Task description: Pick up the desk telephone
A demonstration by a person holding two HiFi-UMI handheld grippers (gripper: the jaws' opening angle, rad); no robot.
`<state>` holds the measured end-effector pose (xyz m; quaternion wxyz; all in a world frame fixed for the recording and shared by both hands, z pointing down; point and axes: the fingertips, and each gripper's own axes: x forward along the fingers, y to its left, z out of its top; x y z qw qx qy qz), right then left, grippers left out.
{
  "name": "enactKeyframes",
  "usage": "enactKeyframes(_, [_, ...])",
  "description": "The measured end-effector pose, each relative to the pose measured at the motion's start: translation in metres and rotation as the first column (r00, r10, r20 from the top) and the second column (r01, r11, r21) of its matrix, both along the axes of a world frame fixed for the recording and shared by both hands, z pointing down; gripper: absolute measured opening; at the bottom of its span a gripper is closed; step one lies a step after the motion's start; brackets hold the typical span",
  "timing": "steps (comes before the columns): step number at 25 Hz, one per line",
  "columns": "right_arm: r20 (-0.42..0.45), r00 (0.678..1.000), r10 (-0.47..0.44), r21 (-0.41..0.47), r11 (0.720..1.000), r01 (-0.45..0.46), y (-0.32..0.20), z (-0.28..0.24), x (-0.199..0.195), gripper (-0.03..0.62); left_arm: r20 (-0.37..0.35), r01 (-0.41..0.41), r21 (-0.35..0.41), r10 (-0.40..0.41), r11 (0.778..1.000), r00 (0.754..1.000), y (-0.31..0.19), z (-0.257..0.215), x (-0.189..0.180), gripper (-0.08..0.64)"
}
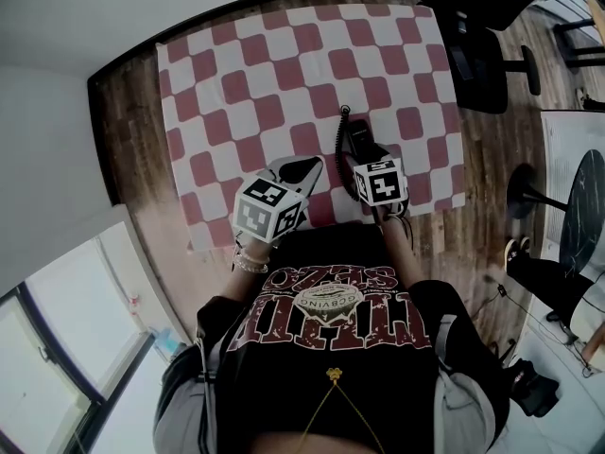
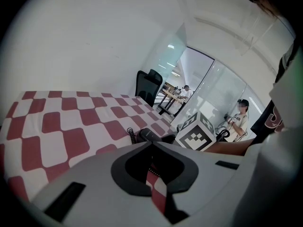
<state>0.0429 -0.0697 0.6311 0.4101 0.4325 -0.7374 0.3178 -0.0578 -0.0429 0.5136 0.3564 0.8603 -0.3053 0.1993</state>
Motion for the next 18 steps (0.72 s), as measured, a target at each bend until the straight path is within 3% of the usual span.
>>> enactKeyframes(5, [0.017, 1.0, 0.011, -0.026, 1.0, -0.011, -0.001, 0.008, -0.002, 0.275, 0.002, 0.006, -0.004, -0.006, 1.0, 1.0, -0.001, 0.001, 0.0, 0.008])
enactKeyframes(18, [-0.005, 1.0, -0.011, 0.004, 1.0, 0.011, -0.001, 0.011, -0.003, 0.275, -0.011, 0.037, -0.027, -0.037, 0.999, 0.999, 0.0, 0.01, 0.01, 0.008])
